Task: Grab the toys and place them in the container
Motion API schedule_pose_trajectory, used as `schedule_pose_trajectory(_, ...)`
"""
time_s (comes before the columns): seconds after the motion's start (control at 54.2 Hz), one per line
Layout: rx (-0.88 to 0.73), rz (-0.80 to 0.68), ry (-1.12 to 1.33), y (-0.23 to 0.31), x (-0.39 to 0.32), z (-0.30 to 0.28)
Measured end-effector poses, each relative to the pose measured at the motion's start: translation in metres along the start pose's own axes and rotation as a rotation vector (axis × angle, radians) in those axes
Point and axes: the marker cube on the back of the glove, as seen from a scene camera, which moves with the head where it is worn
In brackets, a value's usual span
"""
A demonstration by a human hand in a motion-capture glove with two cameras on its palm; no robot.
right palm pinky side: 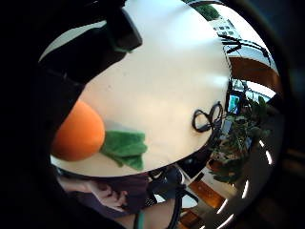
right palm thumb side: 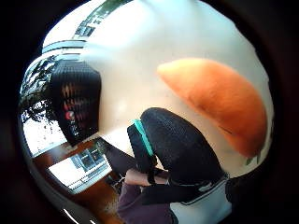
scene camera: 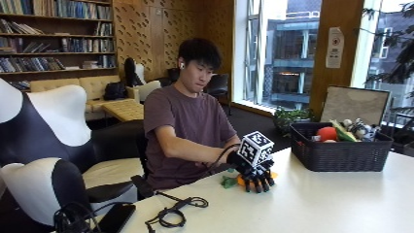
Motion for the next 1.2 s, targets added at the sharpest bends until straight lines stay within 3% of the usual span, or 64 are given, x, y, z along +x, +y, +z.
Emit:
schedule_pose_trajectory(0.148,0.412,-0.030,0.105,0.004,-0.006,0.009)
schedule_pose_trajectory(0.332,0.578,-0.154,0.107,0.001,-0.006,0.011)
schedule_pose_trajectory(0.443,0.554,-0.249,0.040,-0.008,-0.003,0.004)
schedule_pose_trajectory(0.59,0.399,-0.279,-0.007,-0.018,-0.005,-0.008)
schedule_pose_trajectory(0.738,0.279,-0.291,-0.112,-0.025,-0.007,-0.066)
schedule_pose_trajectory(1.07,0.493,-0.317,-0.018,-0.007,-0.046,-0.263)
schedule_pose_trajectory(1.199,0.547,-0.563,0.060,0.007,-0.074,-0.299)
